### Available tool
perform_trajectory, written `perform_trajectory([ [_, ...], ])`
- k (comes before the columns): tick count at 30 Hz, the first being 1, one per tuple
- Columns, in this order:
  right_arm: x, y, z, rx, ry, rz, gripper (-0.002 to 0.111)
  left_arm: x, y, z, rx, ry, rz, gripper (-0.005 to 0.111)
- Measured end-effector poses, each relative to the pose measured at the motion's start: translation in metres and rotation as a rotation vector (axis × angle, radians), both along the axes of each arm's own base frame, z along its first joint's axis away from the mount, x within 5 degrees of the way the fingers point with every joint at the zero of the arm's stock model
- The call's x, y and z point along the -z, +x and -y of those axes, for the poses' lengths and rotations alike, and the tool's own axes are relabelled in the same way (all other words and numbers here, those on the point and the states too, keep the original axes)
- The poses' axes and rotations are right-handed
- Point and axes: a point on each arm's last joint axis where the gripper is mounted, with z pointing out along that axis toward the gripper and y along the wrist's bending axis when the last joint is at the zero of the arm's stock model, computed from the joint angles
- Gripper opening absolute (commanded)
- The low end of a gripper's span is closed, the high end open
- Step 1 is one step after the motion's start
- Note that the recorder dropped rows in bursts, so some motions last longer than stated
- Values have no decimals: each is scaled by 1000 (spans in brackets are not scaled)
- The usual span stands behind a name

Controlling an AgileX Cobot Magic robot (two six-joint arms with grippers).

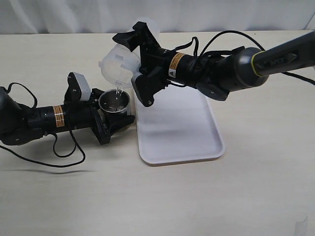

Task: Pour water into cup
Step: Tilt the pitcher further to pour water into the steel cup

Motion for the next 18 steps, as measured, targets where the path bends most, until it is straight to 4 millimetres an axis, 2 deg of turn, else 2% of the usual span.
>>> perform_trajectory([
  [18,0,0,0,-19,-54,74,4,0,0,0,0,0,0,0],
])
